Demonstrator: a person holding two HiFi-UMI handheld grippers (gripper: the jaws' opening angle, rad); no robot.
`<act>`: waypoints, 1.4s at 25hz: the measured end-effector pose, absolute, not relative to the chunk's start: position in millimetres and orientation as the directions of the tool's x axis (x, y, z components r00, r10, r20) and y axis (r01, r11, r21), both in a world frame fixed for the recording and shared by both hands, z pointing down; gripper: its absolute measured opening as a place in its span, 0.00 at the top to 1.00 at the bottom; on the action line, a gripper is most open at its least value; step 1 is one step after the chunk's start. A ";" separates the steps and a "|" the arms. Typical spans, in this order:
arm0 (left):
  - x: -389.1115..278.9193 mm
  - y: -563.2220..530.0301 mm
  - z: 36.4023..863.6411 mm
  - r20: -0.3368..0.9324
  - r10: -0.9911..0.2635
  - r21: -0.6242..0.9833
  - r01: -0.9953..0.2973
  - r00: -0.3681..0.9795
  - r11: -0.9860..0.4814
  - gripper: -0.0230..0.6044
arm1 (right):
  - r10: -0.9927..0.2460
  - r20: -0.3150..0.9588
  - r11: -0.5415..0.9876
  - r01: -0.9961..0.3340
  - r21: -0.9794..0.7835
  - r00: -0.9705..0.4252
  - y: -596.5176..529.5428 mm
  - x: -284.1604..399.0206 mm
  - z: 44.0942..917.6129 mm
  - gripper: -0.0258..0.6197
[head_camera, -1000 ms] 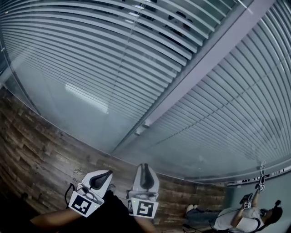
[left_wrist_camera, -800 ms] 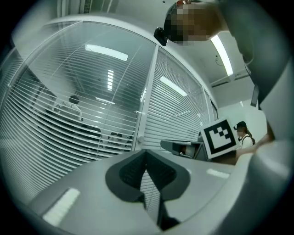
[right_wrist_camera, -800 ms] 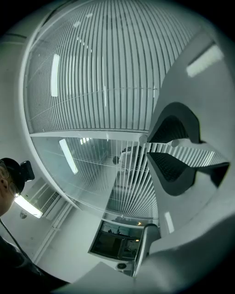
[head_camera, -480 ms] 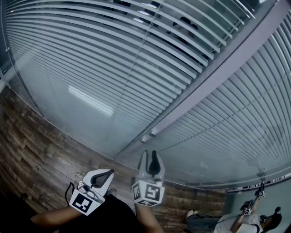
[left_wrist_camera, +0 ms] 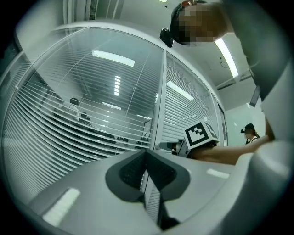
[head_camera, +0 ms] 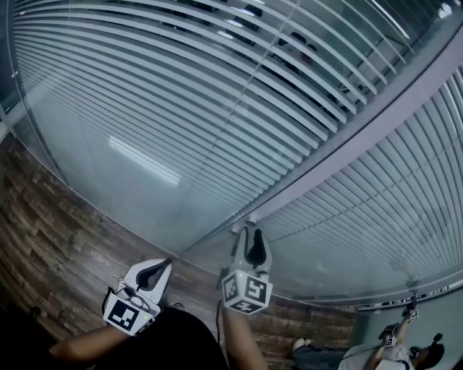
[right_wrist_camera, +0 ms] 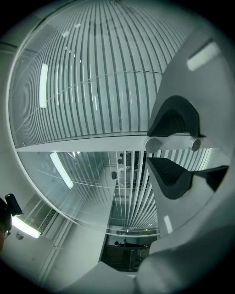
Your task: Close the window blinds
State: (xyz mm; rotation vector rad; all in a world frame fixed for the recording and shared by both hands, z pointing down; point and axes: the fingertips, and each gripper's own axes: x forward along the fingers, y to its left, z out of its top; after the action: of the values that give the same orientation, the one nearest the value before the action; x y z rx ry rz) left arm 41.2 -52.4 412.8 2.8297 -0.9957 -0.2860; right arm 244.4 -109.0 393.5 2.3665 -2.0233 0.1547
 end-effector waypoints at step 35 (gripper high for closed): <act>26.3 -69.7 439.4 -0.068 -0.596 0.244 -0.566 0.800 -0.788 0.97 | -0.960 0.097 -0.261 -0.965 0.039 0.263 -127.6 248.1 404.2 0.76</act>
State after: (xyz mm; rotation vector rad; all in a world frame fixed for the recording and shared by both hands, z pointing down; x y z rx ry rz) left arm 26.3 -69.7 439.4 2.7765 -0.9073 -0.2082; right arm 248.1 -127.6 404.2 2.4239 -1.8518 0.0818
